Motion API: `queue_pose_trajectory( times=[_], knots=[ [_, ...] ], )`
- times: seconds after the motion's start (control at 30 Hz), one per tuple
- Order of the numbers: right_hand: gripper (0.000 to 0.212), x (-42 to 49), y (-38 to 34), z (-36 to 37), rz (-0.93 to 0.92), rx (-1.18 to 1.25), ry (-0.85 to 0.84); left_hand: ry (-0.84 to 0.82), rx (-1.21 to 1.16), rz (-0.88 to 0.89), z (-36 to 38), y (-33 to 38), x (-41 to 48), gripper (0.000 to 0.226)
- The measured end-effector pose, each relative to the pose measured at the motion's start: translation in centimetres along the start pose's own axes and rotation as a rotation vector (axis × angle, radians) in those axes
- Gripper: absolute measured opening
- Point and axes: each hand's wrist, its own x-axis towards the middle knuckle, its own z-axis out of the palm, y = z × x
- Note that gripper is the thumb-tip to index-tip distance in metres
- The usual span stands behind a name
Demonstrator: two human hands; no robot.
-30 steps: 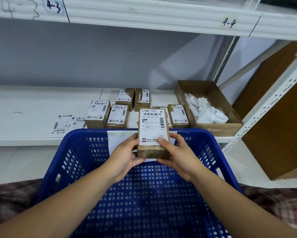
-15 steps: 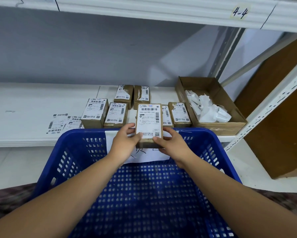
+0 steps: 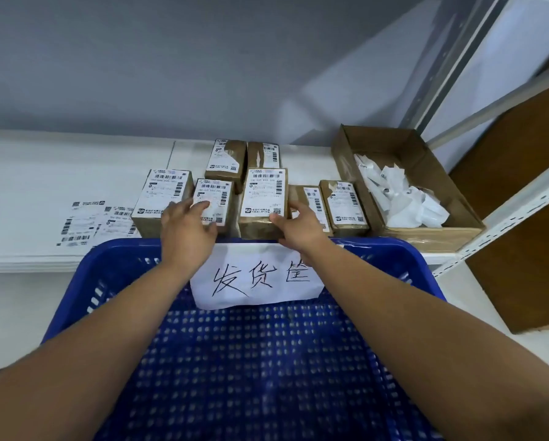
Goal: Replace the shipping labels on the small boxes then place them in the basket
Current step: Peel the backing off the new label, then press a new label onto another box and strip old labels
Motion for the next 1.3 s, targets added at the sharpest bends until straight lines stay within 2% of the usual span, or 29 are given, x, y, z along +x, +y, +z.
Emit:
queue_pose_trajectory(
  times=[0.13, 0.2, 0.4, 0.63, 0.8, 0.97, 1.03, 1.1, 1.2, 1.3],
  knots=[
    [0.057, 2.4, 0.1, 1.3, 0.046, 0.024, 0.028, 0.034, 0.259, 0.038, 0.3, -2.0, -0.4, 0.062],
    [0.054, 3.2, 0.1, 2.0, 0.047, -0.016, 0.024, -0.013, 0.322, 0.024, 0.6, -2.7, -0.2, 0.069],
    [0.064, 4.7, -0.1, 3.2, 0.069, -0.094, -0.043, -0.085, 0.294, 0.048, 2.3, -3.9, -0.2, 0.036],
    [0.055, 5.0, -0.2, 2.8, 0.133, -0.044, -0.162, -0.099, 0.23, 0.067, 2.7, -4.4, 0.0, 0.031],
    [0.06, 5.5, -0.2, 3.1, 0.076, -0.342, -0.15, -0.158, 0.294, 0.09, 2.5, -4.3, 0.4, 0.035],
    [0.062, 4.4, -0.2, 3.7, -0.15, -0.935, -0.201, -0.17, 0.313, 0.107, 2.7, -4.4, 0.4, 0.034],
    [0.063, 3.9, 0.0, 3.9, -0.221, -1.092, -0.209, -0.176, 0.328, 0.103, 2.7, -4.3, 0.3, 0.035],
    [0.064, 3.7, 0.1, 3.8, -0.222, -1.102, -0.207, -0.175, 0.32, 0.092, 2.7, -4.2, 0.2, 0.034],
    [0.063, 3.6, 0.3, 3.2, -0.188, -0.98, -0.195, -0.141, 0.28, 0.101, 2.8, -4.3, -0.2, 0.031],
    [0.051, 3.1, 0.9, 2.5, -0.295, -0.876, -0.115, -0.129, 0.261, 0.088, 2.7, -3.8, -0.5, 0.032]
  ],
)
